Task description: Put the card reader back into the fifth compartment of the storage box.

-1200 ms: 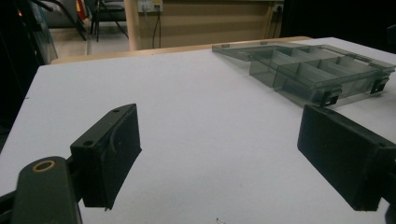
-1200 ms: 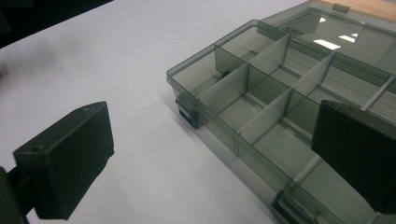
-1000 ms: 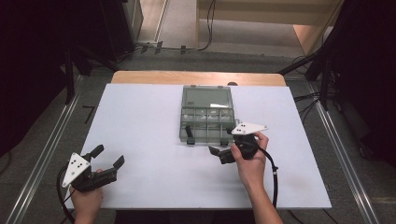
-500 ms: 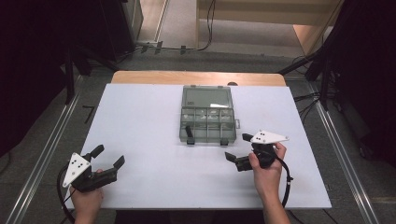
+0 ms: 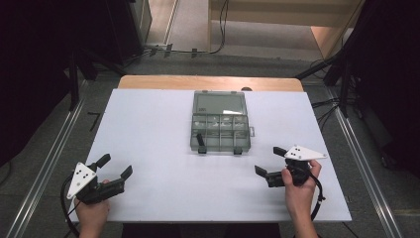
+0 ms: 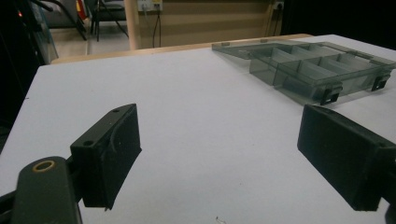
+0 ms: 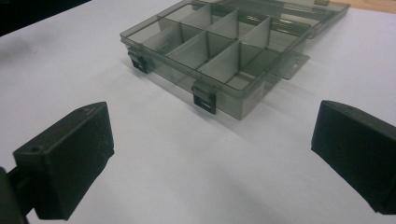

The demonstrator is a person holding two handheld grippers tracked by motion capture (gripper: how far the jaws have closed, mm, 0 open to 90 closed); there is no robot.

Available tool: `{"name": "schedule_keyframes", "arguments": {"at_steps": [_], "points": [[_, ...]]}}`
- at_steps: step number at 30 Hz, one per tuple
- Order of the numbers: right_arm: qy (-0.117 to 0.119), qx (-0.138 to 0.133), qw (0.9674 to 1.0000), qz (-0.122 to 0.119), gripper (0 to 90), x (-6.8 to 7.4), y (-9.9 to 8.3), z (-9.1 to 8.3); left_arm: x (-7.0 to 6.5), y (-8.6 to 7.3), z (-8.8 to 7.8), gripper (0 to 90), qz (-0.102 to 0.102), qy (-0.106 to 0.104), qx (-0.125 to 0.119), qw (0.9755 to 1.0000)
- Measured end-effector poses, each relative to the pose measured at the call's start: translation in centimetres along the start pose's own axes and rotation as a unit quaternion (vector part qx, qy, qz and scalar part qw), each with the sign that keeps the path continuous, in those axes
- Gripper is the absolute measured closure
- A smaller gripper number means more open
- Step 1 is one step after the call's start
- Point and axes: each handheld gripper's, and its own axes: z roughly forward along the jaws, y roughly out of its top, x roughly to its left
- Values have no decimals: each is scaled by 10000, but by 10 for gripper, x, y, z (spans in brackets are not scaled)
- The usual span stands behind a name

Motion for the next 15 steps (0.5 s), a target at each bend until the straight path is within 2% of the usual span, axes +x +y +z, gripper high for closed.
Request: {"name": "schedule_keyframes", "arguments": {"at_steps": [15], "points": [[-249,-143,9994,202,0,-24,-23,-31,0,0,0,136,21,24,23,10000]]}}
